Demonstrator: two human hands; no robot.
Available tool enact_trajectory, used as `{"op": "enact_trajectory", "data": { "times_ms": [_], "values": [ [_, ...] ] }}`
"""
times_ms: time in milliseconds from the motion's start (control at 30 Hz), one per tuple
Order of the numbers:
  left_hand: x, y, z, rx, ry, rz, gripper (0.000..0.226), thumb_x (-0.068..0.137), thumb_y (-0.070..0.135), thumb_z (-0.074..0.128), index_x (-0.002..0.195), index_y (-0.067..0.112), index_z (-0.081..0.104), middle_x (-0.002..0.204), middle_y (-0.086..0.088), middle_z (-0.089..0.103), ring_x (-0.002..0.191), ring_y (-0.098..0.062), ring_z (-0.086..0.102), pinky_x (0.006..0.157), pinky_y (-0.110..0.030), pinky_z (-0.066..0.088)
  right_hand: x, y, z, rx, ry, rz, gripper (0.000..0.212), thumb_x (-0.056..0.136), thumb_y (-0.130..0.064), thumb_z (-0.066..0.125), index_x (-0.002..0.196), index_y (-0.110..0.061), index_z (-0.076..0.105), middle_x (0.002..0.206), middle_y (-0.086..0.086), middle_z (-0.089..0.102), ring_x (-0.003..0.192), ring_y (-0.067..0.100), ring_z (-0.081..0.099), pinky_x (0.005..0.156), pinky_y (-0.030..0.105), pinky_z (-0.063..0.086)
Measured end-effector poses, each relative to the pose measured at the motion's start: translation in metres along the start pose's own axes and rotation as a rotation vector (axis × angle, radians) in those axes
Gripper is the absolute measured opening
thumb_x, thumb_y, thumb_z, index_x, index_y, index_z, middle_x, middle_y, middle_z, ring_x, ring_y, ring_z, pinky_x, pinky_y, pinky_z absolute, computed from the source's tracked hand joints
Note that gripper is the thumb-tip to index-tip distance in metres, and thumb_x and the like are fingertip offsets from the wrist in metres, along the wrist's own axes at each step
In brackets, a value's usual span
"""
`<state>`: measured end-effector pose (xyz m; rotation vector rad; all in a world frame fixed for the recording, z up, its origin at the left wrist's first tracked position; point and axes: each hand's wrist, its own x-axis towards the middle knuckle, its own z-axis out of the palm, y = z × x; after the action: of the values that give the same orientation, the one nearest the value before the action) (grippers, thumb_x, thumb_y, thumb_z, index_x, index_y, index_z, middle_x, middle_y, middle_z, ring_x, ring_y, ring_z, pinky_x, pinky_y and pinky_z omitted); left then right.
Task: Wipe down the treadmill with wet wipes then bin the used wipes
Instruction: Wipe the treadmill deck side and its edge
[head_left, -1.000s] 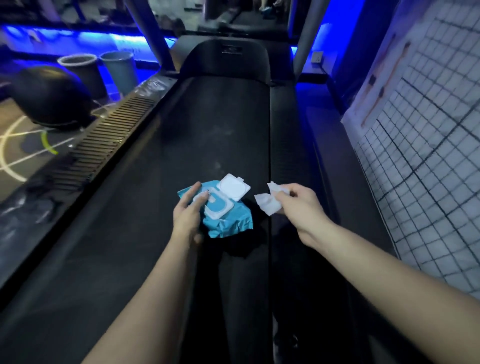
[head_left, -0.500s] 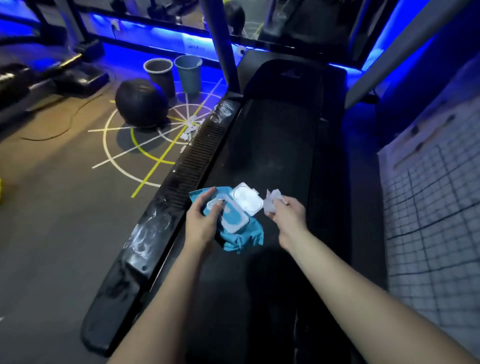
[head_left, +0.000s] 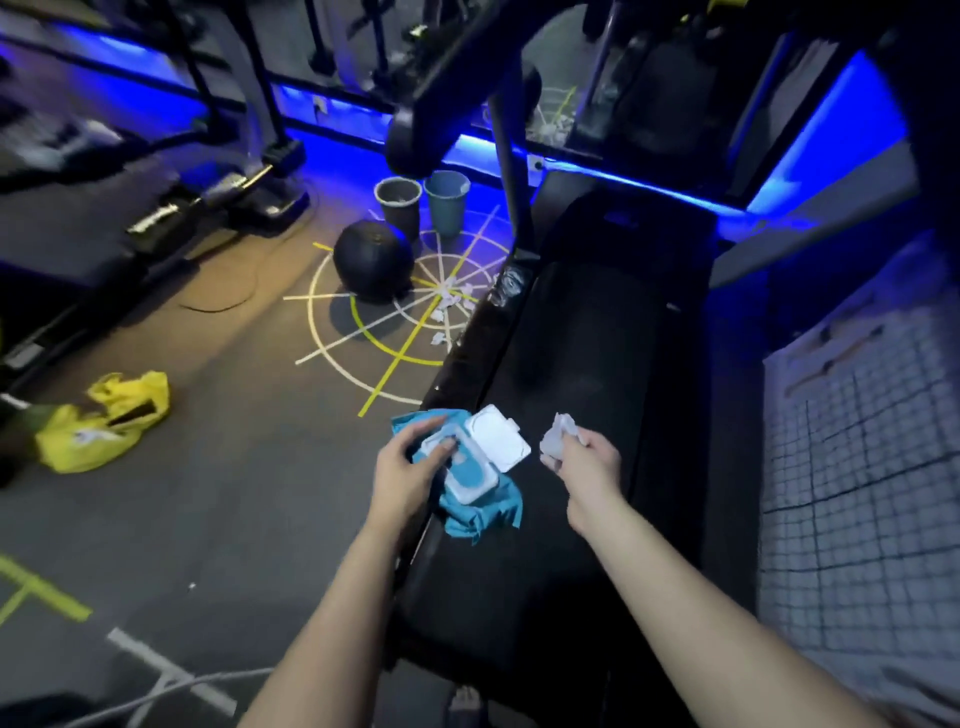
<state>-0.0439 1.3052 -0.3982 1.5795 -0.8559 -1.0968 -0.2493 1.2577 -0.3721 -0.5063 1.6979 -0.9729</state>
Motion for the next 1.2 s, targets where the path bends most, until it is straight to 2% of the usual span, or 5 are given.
{"op": "enact_trajectory", "data": {
  "times_ms": [267,467,800,933,1200],
  "values": [
    [0.006,0.045,-0.082,0.050,0.189,0.002,0.010,0.089,0.009,0.083,0.094,0.017,0.079,0.090,0.011,0.079,0.079,-0.004,0.070,0.079,-0.026,0.056,-0.038,-0.041,0.051,0.158,-0.150,0.009,0.019,0.100,-0.016,0.061,0.116,-0.006,0.062,0.116,0.009,0.065,0.083,0.013,0.068,0.089,0.033,0.058],
    [0.045,0.062,-0.145,-0.024,0.268,0.009,0.016,0.092,0.010,0.079,0.100,0.024,0.076,0.109,-0.003,0.077,0.090,-0.016,0.072,0.080,-0.030,0.056,-0.060,-0.048,0.106,0.258,-0.175,0.049,0.008,0.101,-0.016,0.060,0.096,-0.009,0.062,0.090,0.004,0.063,0.091,0.019,0.068,0.094,0.034,0.055],
    [0.219,0.032,-0.309,-0.257,0.232,-0.082,0.086,0.092,0.009,0.080,0.157,0.041,0.034,0.139,0.003,0.059,0.114,-0.014,0.069,0.095,-0.037,0.058,-0.039,-0.024,0.355,0.167,-0.122,-0.033,0.020,0.101,-0.016,0.057,0.086,-0.007,0.065,0.077,-0.004,0.061,0.083,0.020,0.054,0.101,0.039,0.048],
    [0.288,0.049,-0.381,-0.389,0.213,-0.205,0.108,0.092,0.004,0.078,0.167,0.033,0.006,0.124,0.010,0.063,0.094,-0.002,0.070,0.091,-0.037,0.055,-0.039,-0.026,0.453,0.253,-0.142,0.013,0.032,0.099,-0.003,0.050,0.070,-0.015,0.052,0.070,-0.005,0.054,0.074,0.017,0.048,0.074,0.024,0.050],
    [0.438,0.116,-0.429,-0.316,0.039,-0.381,0.028,0.087,0.015,0.085,0.110,0.002,0.074,0.102,-0.015,0.080,0.081,-0.023,0.078,0.068,-0.034,0.063,-0.023,-0.098,0.555,0.288,-0.083,-0.084,0.024,0.097,-0.019,0.057,0.117,-0.007,0.066,0.106,0.009,0.071,0.088,0.018,0.069,0.087,0.035,0.057]
  ]
}}
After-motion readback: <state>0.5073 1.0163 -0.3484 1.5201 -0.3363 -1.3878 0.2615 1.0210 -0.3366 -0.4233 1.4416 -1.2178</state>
